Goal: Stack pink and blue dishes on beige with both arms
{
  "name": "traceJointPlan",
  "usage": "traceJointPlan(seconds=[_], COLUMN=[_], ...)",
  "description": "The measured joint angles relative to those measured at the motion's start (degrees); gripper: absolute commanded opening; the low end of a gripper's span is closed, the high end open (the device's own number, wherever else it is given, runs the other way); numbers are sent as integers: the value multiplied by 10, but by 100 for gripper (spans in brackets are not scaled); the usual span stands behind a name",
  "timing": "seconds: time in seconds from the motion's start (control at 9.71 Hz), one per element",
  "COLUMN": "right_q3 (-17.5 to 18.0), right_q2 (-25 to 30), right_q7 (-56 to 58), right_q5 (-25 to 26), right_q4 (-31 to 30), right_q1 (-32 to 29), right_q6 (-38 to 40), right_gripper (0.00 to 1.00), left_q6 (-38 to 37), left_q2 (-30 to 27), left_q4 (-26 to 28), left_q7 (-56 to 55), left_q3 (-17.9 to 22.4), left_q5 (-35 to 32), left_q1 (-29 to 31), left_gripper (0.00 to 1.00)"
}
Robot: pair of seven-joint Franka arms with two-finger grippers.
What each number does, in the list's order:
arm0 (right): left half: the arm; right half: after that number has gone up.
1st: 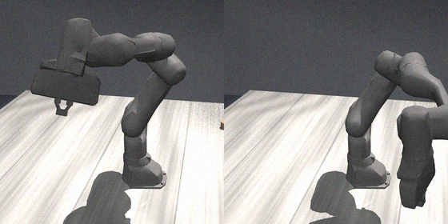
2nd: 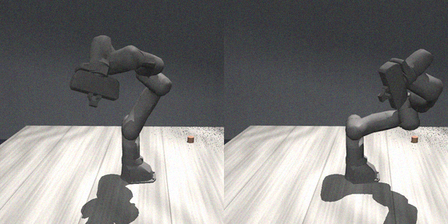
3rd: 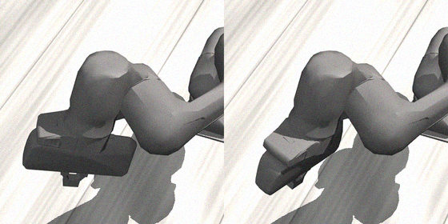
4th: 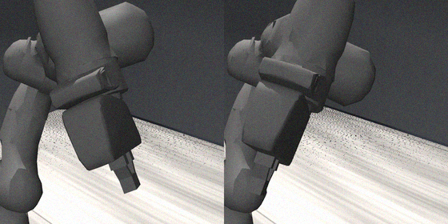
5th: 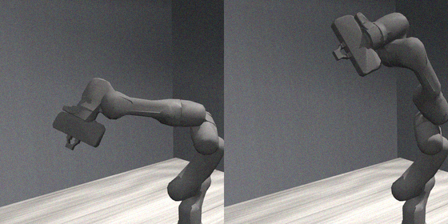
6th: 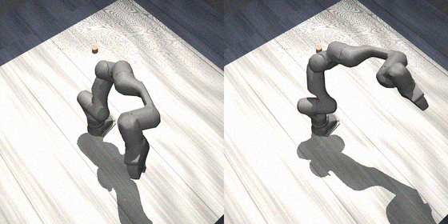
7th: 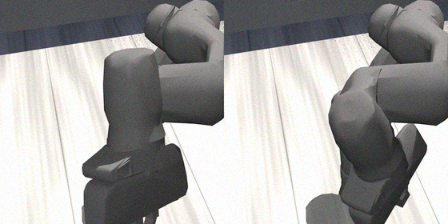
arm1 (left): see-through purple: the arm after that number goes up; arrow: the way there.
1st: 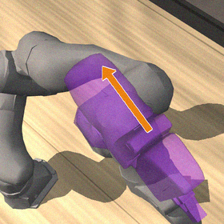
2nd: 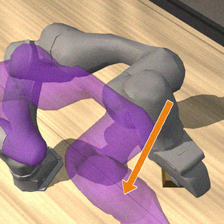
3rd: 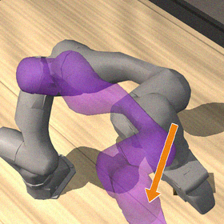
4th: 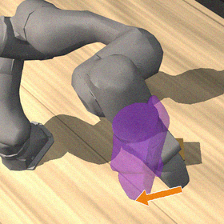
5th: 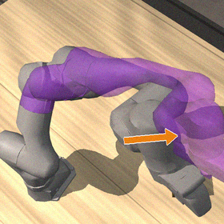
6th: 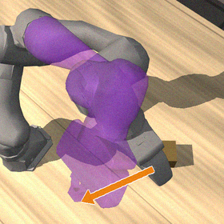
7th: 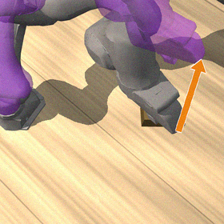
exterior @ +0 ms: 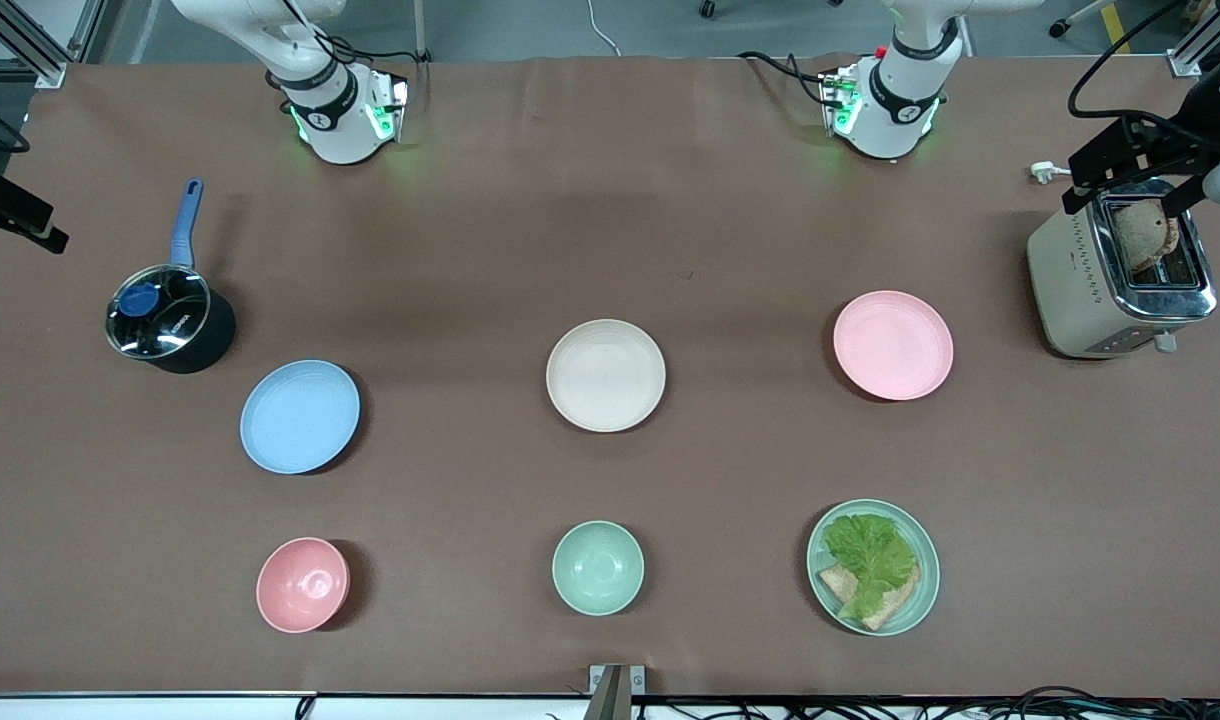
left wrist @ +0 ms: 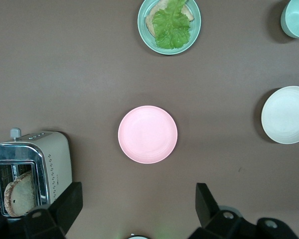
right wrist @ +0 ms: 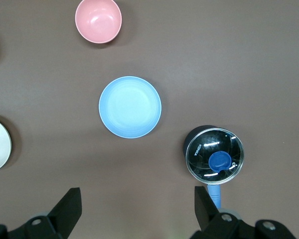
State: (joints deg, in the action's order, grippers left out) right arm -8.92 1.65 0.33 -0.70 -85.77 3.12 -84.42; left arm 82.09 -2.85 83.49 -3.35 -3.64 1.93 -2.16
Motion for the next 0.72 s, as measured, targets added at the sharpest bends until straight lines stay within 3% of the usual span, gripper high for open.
traceJointPlan(seconds=[0.41,0.62,0.72], right_q3=[-3,-4,-5], right_q2=[-3,-17,-37], right_q7=[3,22,25], right_q5=[0,0,-1], right_q4=[0,-3,-10], right_q1=[-2,-4,-7], right_q6=[1,-2,-17], right_gripper=[100,100,100], left_q6=[2,10,18], left_q2=[2,19,33], left_q4=[6,18,35], left_q7=[0,1,14], left_q3=[2,14,29], left_q5=[-4,-4,-4], left_q1=[0,0,0], left_gripper=[98,88,100])
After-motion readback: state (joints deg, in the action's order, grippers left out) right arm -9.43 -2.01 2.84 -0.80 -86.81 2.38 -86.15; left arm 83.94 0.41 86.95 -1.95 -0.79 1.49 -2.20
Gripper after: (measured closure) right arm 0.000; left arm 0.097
